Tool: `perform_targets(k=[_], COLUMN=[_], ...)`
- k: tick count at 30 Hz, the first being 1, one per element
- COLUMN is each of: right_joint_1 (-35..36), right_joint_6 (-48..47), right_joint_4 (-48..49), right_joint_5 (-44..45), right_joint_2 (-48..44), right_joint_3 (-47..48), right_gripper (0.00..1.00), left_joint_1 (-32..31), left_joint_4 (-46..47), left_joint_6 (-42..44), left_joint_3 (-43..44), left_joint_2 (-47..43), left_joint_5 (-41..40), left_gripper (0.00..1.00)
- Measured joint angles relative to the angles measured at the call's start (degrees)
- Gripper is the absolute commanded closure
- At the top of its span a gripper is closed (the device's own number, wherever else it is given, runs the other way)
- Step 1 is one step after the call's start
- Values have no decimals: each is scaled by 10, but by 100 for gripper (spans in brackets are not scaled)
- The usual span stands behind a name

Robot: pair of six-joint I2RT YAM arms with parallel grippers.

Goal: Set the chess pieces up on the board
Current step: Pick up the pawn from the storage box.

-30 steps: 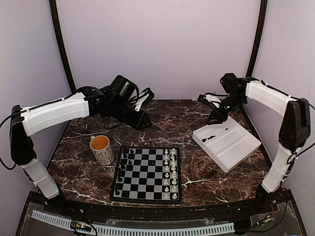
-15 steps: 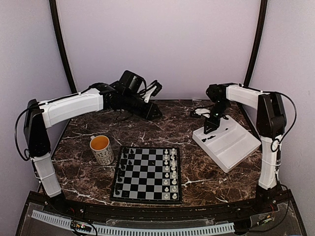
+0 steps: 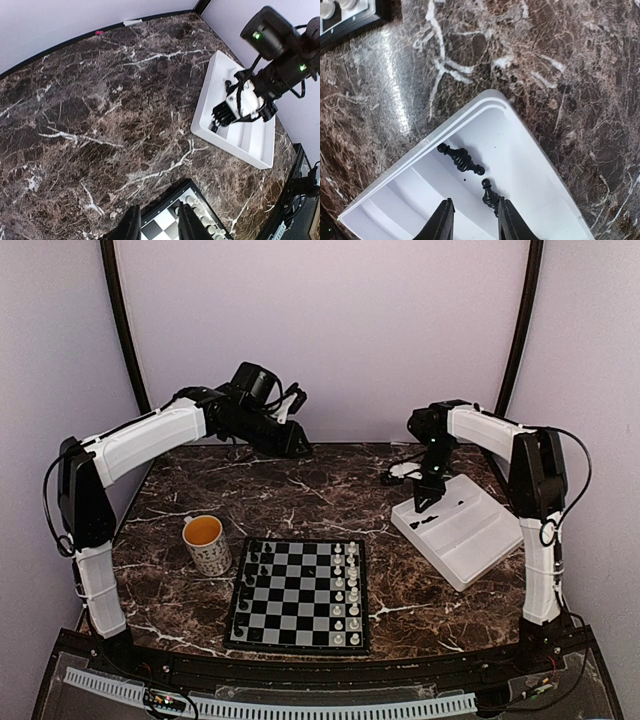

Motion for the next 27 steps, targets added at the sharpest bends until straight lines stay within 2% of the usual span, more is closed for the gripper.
perform_targets(k=[6, 9, 15, 22, 27], right_joint_1=[0, 0, 0, 7, 20], right_joint_6=[-27, -37, -59, -89, -113], right_joint_4=[-28, -29, -28, -21, 4], right_joint_5=[12, 17, 30, 47, 57], right_joint_2=[15, 30, 58, 77, 77], right_joint_3=[13, 27, 31, 33, 3], right_gripper=[65, 64, 63, 57, 58], left_joint_1=[2, 3, 12, 18, 18], left_joint_4=[-51, -69, -92, -108, -111], left_joint_6=[-2, 0, 0, -4, -5], left_joint_3=[140, 173, 179, 179, 179], left_joint_2=[47, 62, 81, 89, 89], left_joint_5=[-6, -6, -6, -6, -6], left_gripper=[71, 71, 70, 70, 70])
